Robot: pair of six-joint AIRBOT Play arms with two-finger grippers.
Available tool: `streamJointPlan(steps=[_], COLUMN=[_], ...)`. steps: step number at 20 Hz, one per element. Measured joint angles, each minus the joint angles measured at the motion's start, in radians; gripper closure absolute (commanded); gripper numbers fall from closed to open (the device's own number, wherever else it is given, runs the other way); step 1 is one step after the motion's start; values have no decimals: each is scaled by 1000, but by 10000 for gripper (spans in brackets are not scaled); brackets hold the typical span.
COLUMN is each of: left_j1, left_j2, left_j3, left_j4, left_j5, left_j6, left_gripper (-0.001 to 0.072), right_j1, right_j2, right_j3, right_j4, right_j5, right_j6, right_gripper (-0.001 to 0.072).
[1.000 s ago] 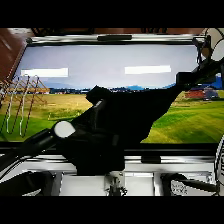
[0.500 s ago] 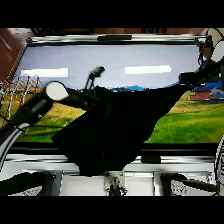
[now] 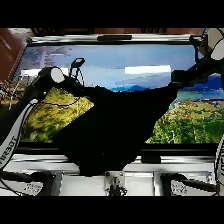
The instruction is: Fold the shirts.
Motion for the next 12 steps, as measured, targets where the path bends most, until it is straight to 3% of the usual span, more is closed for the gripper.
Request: streamJointPlan(steps=[8,9,11,12], left_j1=[-53,-62,-73,-74], left_j2=[-161,-169,-180,-182], left_j3=[7,7,7,7], left_j4=[-6,-7,-8,-10], left_j5=[54,60,66,66], left_j6=[31,36,41,43], left_gripper=[120,149,634,662], right_j1=[0,0,0,0], right_j2=[0,0,0,0], right_j3=[0,0,0,0], right_j4=[69,72,77,80], right_j5=[14,16,16,16], right_j6=[18,20,26,27], right_gripper=[658,658,658,657])
